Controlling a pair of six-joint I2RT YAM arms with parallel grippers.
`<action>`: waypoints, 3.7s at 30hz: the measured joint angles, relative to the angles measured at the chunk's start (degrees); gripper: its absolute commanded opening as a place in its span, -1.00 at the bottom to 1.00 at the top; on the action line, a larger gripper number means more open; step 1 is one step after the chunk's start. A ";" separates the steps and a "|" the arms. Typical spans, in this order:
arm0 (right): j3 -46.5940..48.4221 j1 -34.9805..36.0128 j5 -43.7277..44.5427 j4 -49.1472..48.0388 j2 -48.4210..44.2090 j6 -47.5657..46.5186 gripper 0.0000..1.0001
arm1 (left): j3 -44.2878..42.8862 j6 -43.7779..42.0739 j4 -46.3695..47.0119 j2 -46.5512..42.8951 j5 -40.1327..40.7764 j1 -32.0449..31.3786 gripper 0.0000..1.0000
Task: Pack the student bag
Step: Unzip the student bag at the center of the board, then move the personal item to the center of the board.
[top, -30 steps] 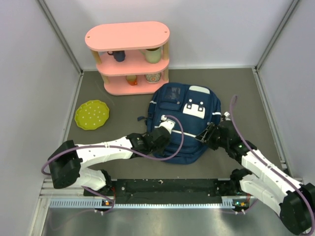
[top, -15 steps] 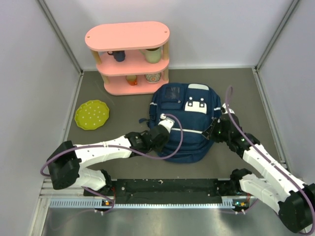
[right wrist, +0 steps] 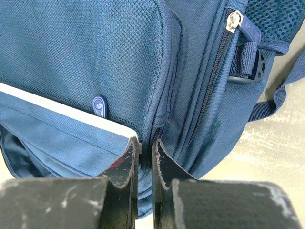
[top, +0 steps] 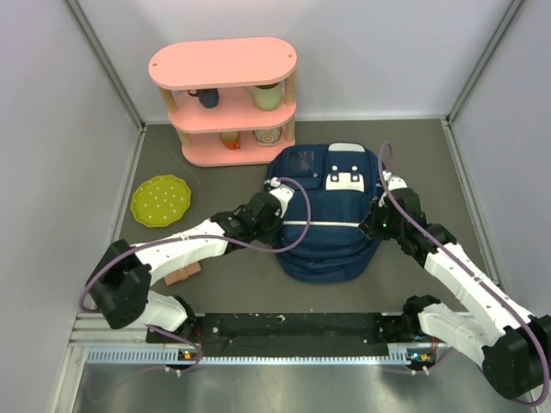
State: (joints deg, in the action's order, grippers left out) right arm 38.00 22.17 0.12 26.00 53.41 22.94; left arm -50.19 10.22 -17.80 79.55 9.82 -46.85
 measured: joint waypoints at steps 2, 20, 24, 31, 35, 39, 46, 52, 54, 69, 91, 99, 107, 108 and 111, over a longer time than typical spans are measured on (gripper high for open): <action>0.02 -0.33 -0.50 -0.24 0.04 -1.11 -1.00 | -0.66 -0.59 0.44 1.66 0.00 0.26 -1.00; 1.44 -1.62 -3.74 -0.90 3.43 -7.43 -1.00 | -3.06 3.65 4.68 7.43 -0.15 3.30 -1.00; 1.44 -1.73 -4.39 -1.09 3.91 -7.91 -1.00 | -3.06 7.19 4.98 7.98 -2.91 5.03 -1.00; 1.44 -1.75 -5.09 -1.75 4.13 -9.05 -1.00 | -4.37 11.32 4.90 9.88 -6.51 7.54 -1.00; 1.44 -1.77 -5.09 -3.06 4.15 -9.31 -0.79 | -5.73 12.41 5.07 10.78 -7.10 8.55 -0.80; 1.44 -1.79 -3.96 -3.56 4.59 -8.81 -0.21 | -7.37 12.48 5.55 10.99 -6.32 9.55 0.09; 4.87 -4.35 -0.57 -4.04 8.70 -5.70 0.49 | -1.64 14.45 5.73 3.02 -1.90 11.06 0.48; 8.28 -6.60 -0.09 -4.57 9.11 -1.42 0.59 | 8.74 17.97 -1.64 -16.37 4.24 10.97 0.88; 8.17 -6.60 -2.29 -6.16 7.52 0.59 0.69 | 11.13 20.15 -4.44 -22.75 8.09 10.97 0.98; 5.51 11.30 -13.44 -18.60 8.22 11.74 0.79 | 14.21 30.62 -20.63 -26.03 22.47 27.28 0.98; 6.03 20.46 -16.70 -23.61 15.54 15.28 0.81 | 18.51 37.81 -23.80 -27.12 18.53 51.95 0.98; 6.03 20.48 -16.22 -23.87 14.93 15.28 0.82 | 20.92 38.53 -18.62 -21.99 14.69 53.66 0.98; 6.05 20.48 -16.76 -24.39 16.46 15.93 0.82 | 25.81 36.52 -13.05 -24.81 7.65 54.05 0.95; 6.05 20.46 -17.05 -24.48 17.20 16.33 0.81 | 26.10 36.20 -12.55 -25.51 6.54 54.05 0.93; 6.05 20.46 -18.10 -24.87 19.65 17.38 0.80 | 26.99 35.47 -10.19 -26.91 2.64 54.05 0.88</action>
State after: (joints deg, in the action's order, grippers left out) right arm 44.05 42.63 -17.98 1.13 73.06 40.32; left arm -23.20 45.69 -27.99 52.64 12.47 7.20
